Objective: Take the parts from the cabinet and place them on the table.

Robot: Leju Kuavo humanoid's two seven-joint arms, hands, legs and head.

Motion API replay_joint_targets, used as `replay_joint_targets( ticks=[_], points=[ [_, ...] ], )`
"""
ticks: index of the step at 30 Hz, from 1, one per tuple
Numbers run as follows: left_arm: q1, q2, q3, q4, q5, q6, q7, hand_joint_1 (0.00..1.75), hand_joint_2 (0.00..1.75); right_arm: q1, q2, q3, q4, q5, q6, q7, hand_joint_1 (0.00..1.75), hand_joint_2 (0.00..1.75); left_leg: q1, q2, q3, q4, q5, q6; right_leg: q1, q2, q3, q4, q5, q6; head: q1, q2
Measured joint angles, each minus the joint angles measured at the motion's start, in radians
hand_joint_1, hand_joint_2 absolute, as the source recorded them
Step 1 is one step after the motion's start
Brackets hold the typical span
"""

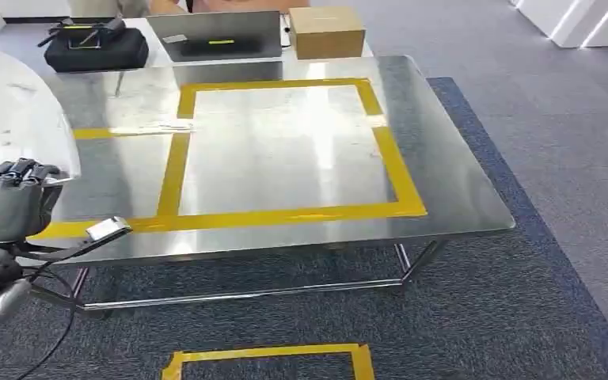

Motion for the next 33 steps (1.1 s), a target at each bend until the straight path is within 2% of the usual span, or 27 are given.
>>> replay_joint_targets(
  ticks=[1, 2, 3, 5, 6, 7, 8, 10, 11, 12, 13, 14, 23, 26, 28, 33],
  points=[
    [0.000, 0.001, 0.001, 0.000, 0.000, 0.000, 0.000, 1.75, 1.75, -0.001, 0.000, 0.000, 0.000, 0.002, 0.000, -0.001, 0.00, 0.00, 0.007, -0.005, 0.005, -0.006, 0.003, 0.008, -0.005, 0.032, -0.008, 0.008, -0.013, 0.007, 0.003, 0.000],
    [-0.003, 0.001, 0.003, 0.000, 0.000, 0.000, 0.000, 1.75, 1.75, -0.003, 0.000, 0.001, 0.000, 0.003, 0.000, -0.002, 0.00, 0.00, 0.006, -0.013, 0.005, -0.006, 0.003, 0.016, -0.005, 0.070, -0.027, 0.050, -0.041, 0.005, 0.005, 0.000],
    [-0.005, -0.001, 0.003, 0.000, 0.000, 0.000, 0.000, 1.75, 1.75, -0.003, 0.000, 0.001, 0.000, 0.003, 0.000, -0.002, 0.00, 0.00, 0.005, -0.020, 0.004, -0.006, 0.002, 0.022, -0.004, 0.088, -0.064, 0.124, -0.076, 0.003, 0.009, 0.000],
    [-0.002, -0.004, 0.003, 0.000, 0.000, 0.000, 0.000, 1.75, 1.75, 0.002, 0.000, 0.000, 0.000, 0.002, 0.000, 0.000, 0.00, 0.00, 0.000, -0.038, 0.004, -0.006, -0.001, 0.028, 0.002, 0.100, -0.156, 0.291, -0.137, 0.000, 0.009, 0.000],
    [-0.001, -0.005, 0.003, 0.000, 0.000, -0.001, 0.000, 1.75, 1.75, 0.004, 0.000, 0.000, 0.000, 0.002, 0.000, 0.000, 0.00, 0.00, -0.003, -0.046, 0.005, -0.006, -0.002, 0.029, 0.004, 0.102, -0.186, 0.333, -0.137, -0.003, 0.008, 0.000],
    [-0.001, -0.006, 0.002, 0.000, 0.000, -0.001, 0.000, 1.75, 1.75, 0.005, -0.001, 0.000, 0.000, 0.002, 0.001, 0.000, 0.00, 0.00, -0.005, -0.054, 0.007, -0.005, -0.002, 0.030, 0.006, 0.103, -0.192, 0.321, -0.110, -0.008, 0.008, 0.000],
    [-0.001, -0.008, 0.003, 0.000, 0.000, -0.001, 0.000, 1.75, 1.75, 0.004, -0.001, 0.000, 0.000, 0.002, 0.002, 0.000, 0.00, 0.00, -0.007, -0.061, 0.010, -0.005, -0.004, 0.032, 0.009, 0.103, -0.174, 0.263, -0.063, -0.014, 0.009, 0.000],
    [-0.002, -0.009, 0.003, 0.000, 0.000, -0.002, 0.000, 1.75, 1.75, 0.001, -0.001, 0.000, 0.000, -0.002, 0.004, -0.001, 0.00, 0.00, -0.011, -0.071, 0.019, -0.005, -0.008, 0.031, 0.013, 0.110, -0.102, 0.088, 0.039, -0.030, 0.009, 0.000],
    [-0.002, -0.009, 0.003, 0.000, 0.000, -0.002, 0.000, 1.75, 1.75, 0.000, -0.003, -0.002, 0.000, -0.005, 0.004, -0.002, 0.00, 0.00, -0.013, -0.075, 0.021, -0.005, -0.011, 0.029, 0.016, 0.122, -0.078, 0.042, 0.038, -0.040, 0.008, 0.000],
    [-0.006, -0.008, 0.003, 0.000, 0.000, -0.003, 0.000, 1.75, 1.75, 0.001, -0.003, -0.003, 0.000, -0.007, 0.005, -0.003, 0.00, 0.00, -0.018, -0.079, 0.016, 0.001, -0.013, 0.026, 0.013, 0.120, -0.065, 0.017, 0.036, -0.038, 0.006, 0.000],
    [-0.007, -0.007, 0.003, 0.000, 0.000, -0.005, 0.000, 1.75, 1.75, 0.000, -0.003, -0.003, 0.000, -0.010, 0.005, -0.005, 0.00, 0.00, -0.018, -0.078, 0.013, 0.003, -0.012, 0.027, 0.012, 0.121, -0.064, 0.015, 0.043, -0.025, 0.006, 0.000],
    [-0.005, -0.007, 0.003, 0.000, 0.000, -0.007, 0.000, 1.75, 1.75, 0.002, -0.003, -0.003, 0.001, -0.011, 0.007, -0.005, 0.00, 0.00, -0.016, -0.079, 0.013, 0.001, -0.010, 0.030, 0.014, 0.121, -0.064, 0.016, 0.042, -0.024, 0.006, 0.000],
    [-0.016, -0.005, 0.003, 0.001, 0.000, -0.012, 0.000, 1.75, 1.75, 0.006, -0.003, -0.011, 0.005, -0.015, 0.014, -0.006, 0.00, 0.00, -0.014, -0.077, 0.020, -0.010, -0.008, 0.022, 0.018, 0.124, -0.063, 0.017, 0.039, -0.034, 0.006, 0.000],
    [-0.018, -0.005, 0.003, 0.001, 0.000, -0.012, 0.000, 1.75, 1.75, 0.006, -0.003, -0.013, 0.006, -0.015, 0.014, -0.006, 0.00, 0.00, -0.014, -0.077, 0.020, -0.011, -0.007, 0.020, 0.018, 0.124, -0.063, 0.017, 0.040, -0.035, 0.005, 0.000],
    [-0.022, -0.008, 0.003, 0.004, 0.000, -0.013, 0.000, 1.75, 1.75, 0.006, -0.003, -0.016, 0.007, -0.015, 0.015, -0.006, 0.00, 0.00, -0.014, -0.077, 0.020, -0.011, -0.007, 0.016, 0.018, 0.124, -0.062, 0.017, 0.040, -0.035, 0.006, 0.000],
    [-0.034, -0.011, -0.005, 0.013, -0.009, -0.018, -0.004, 1.75, 1.75, 0.005, -0.003, -0.019, 0.010, -0.014, 0.025, -0.007, 0.00, 0.00, -0.014, -0.077, 0.020, -0.011, -0.007, 0.016, 0.016, 0.124, -0.062, 0.017, 0.040, -0.035, 0.006, 0.000]
  ],
)
